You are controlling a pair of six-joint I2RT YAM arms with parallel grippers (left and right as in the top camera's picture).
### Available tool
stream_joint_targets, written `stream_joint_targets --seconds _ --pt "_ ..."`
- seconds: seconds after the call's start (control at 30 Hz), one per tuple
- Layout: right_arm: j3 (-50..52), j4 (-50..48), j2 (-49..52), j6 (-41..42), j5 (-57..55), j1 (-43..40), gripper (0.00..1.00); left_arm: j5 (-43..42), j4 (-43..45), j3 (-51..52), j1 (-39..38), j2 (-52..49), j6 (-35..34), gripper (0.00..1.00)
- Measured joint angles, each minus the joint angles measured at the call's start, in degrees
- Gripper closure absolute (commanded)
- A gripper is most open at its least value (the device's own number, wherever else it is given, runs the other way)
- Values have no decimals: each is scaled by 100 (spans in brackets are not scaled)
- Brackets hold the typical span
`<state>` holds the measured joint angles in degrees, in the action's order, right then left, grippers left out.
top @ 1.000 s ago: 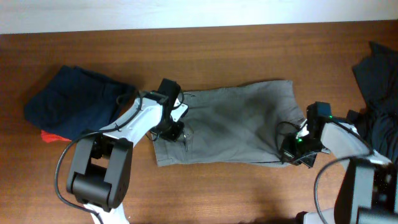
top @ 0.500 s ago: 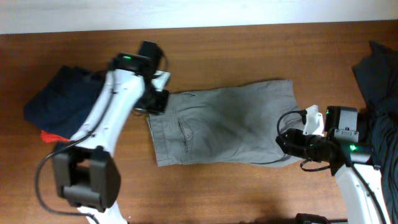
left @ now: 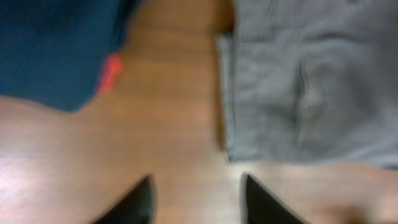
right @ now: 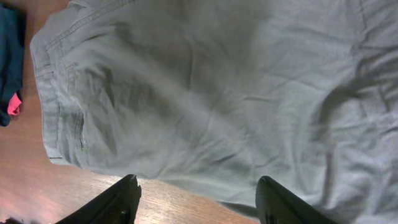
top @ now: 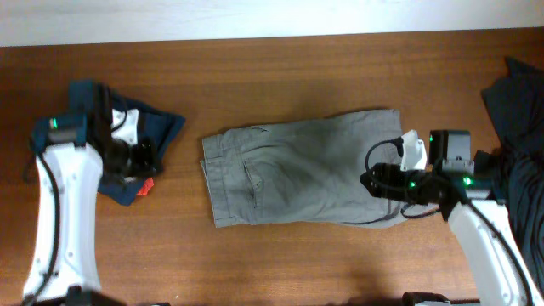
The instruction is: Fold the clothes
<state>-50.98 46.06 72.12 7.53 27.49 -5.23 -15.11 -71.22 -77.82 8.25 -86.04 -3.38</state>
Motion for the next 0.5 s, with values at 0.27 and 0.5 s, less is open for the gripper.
stream_joint_targets --seconds 0.27,0.5 --pt "-879 461 584 -72 -229 4 33 -1543 2111 2459 24 -122 -798 34" --pt "-1528 1021 612 -184 -667 4 33 -1963 3141 2865 0 -302 -1578 36"
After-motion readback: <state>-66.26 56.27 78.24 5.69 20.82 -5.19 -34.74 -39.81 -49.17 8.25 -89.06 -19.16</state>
